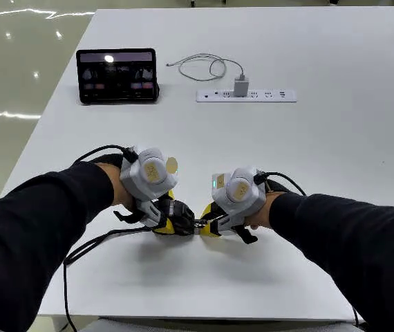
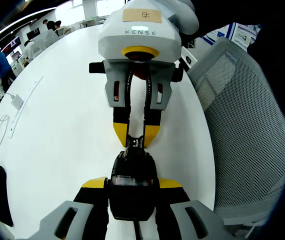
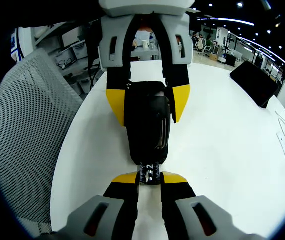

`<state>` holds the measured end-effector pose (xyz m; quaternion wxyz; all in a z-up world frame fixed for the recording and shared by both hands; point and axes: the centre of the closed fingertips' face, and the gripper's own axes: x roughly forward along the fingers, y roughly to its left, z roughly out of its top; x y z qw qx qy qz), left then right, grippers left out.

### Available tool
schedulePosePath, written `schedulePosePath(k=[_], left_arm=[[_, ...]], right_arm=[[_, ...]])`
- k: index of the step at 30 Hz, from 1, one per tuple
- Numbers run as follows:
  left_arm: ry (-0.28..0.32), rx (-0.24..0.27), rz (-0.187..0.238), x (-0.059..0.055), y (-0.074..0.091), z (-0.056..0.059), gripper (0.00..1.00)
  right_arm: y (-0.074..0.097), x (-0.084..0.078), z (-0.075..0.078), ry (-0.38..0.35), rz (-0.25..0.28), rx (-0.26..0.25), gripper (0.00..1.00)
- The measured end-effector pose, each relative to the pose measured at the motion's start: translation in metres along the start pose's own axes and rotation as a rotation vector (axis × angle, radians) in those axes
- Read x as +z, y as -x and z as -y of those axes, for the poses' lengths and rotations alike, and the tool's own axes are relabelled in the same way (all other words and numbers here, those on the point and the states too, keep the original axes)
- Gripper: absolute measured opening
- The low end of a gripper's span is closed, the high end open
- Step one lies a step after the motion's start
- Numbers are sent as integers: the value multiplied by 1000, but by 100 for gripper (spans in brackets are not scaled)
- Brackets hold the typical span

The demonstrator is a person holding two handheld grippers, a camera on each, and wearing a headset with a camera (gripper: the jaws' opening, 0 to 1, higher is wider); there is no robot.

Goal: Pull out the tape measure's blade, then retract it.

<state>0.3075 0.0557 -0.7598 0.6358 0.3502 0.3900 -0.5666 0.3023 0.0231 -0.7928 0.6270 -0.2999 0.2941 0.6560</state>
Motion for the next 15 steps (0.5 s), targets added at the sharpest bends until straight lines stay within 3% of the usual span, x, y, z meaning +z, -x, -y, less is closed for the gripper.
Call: schedulePosePath(k=[7,10,12,15], left_arm=[[9,3,2,0,0,0,32],[9,2,8,0,-1,1,32],[14,5,15,1,-1,0,32],[52,3,35,0,0,-2,32]], right_arm=[[-8,6,1,-12,13,-16,13],[-8,5,2,-69,15,-14,12],[-8,5,0,-21,17,-23,12],[-7,4,2,-33,8,-20,11]])
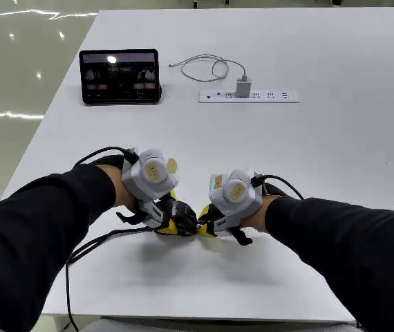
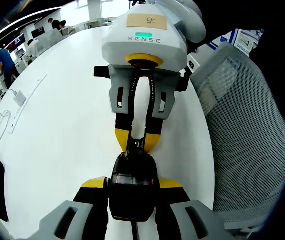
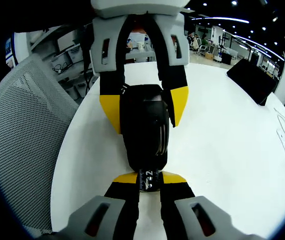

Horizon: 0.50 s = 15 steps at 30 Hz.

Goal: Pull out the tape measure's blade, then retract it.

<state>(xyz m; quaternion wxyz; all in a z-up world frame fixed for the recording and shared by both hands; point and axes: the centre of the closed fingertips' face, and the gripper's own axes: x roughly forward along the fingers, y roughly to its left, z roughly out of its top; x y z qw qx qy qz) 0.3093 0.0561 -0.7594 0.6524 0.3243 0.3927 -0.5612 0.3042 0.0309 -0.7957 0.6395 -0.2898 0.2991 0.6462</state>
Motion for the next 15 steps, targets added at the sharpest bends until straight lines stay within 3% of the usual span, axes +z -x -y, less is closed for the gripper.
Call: schedulePosePath(k=[5,15], left_arm=[[4,-1,1,1,0,1,32],[8,9,-4,1,0,1,32]], right_arm=[[1,-2,2,-35,8,-6,10],[5,-4,1,-27,23,-13,10]])
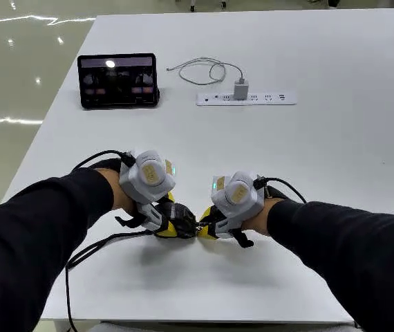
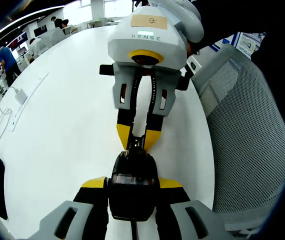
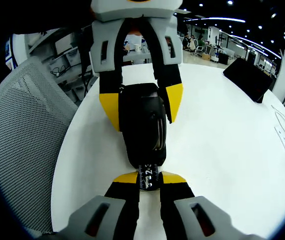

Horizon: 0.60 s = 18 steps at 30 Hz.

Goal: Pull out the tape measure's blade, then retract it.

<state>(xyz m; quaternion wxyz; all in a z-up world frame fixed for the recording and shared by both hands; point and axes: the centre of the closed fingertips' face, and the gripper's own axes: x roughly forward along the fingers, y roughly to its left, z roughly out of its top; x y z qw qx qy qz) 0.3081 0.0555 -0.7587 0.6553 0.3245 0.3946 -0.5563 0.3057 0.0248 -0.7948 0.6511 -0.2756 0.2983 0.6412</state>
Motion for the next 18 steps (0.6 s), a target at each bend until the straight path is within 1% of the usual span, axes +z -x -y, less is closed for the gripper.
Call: schedulePosePath(k=[18], left_arm=[[14,4,7,0,0,-2,32]], right_arm=[[16,-17,4,-11,-28,5,10]])
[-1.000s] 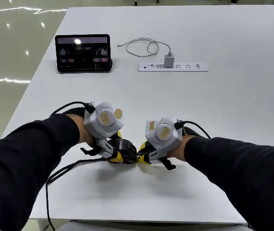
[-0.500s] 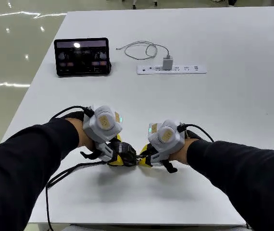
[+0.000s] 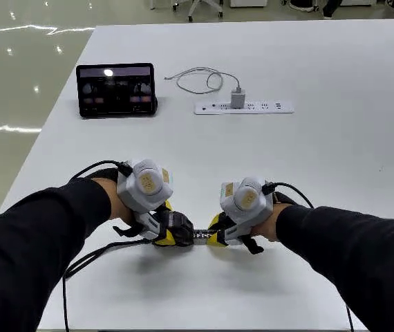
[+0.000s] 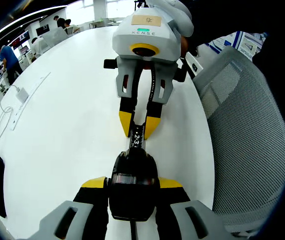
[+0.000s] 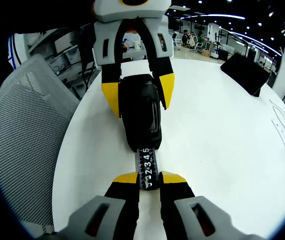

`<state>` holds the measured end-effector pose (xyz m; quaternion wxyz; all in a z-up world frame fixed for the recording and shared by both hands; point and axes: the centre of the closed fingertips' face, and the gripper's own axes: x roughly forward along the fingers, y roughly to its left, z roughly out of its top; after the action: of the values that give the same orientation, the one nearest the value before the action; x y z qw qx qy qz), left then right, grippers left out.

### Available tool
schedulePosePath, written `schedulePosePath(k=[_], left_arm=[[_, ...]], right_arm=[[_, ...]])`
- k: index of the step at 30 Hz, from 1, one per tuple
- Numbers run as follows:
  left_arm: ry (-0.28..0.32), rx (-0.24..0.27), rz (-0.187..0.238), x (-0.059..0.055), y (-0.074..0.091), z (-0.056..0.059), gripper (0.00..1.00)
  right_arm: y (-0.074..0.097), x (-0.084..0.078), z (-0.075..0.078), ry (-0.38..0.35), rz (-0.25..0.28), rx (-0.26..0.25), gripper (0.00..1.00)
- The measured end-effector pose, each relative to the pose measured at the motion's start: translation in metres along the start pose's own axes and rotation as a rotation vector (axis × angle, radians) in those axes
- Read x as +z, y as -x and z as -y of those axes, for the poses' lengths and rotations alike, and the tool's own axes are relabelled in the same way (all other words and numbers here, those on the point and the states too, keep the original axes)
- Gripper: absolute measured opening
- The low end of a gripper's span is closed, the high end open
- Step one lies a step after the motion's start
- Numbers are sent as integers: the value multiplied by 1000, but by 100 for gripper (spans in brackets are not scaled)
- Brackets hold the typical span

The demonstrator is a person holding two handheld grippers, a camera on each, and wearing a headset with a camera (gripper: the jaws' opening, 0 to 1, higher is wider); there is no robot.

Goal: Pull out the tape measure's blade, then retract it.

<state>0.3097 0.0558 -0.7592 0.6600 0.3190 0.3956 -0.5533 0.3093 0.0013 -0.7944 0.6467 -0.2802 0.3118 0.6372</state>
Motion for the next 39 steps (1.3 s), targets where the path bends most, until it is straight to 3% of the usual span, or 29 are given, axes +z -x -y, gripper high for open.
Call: schedulePosePath(k=[39], left_arm=[[14,0,4,0,0,1,32]], right_arm=[[18,-22,1,-20,-5,-15,10]])
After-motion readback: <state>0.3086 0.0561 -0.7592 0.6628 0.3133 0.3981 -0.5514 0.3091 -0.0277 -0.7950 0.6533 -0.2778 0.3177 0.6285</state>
